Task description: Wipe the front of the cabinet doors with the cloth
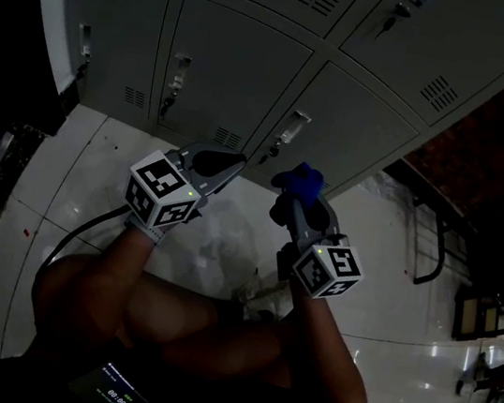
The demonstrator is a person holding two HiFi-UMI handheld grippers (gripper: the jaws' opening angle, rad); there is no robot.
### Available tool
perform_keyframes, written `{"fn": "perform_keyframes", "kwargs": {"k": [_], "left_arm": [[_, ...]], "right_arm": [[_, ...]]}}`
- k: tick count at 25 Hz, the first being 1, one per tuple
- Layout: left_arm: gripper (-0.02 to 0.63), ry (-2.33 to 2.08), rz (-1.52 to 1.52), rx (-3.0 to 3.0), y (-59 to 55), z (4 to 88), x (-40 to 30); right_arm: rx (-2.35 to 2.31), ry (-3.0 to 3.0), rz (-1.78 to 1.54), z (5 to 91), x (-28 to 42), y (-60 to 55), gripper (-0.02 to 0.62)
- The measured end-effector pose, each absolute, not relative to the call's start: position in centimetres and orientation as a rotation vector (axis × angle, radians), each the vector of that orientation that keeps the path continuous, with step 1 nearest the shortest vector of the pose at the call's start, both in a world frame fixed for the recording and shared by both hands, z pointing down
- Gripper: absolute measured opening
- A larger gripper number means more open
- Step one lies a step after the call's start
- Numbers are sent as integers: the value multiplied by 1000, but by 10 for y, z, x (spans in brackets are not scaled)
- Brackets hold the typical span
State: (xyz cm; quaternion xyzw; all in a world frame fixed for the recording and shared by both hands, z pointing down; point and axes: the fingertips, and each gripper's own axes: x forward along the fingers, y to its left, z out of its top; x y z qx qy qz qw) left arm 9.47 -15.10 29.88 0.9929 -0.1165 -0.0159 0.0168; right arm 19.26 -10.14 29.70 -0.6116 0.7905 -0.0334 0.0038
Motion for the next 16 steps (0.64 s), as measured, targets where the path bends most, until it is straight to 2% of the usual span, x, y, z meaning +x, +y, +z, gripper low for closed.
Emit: {"fn": "perform_keyframes", "kwargs": {"k": [16], "left_arm": [[3, -365, -46, 3084, -152, 301, 99]], "right_arm": [[-1888, 2488, -115, 297, 194, -103, 101]]}}
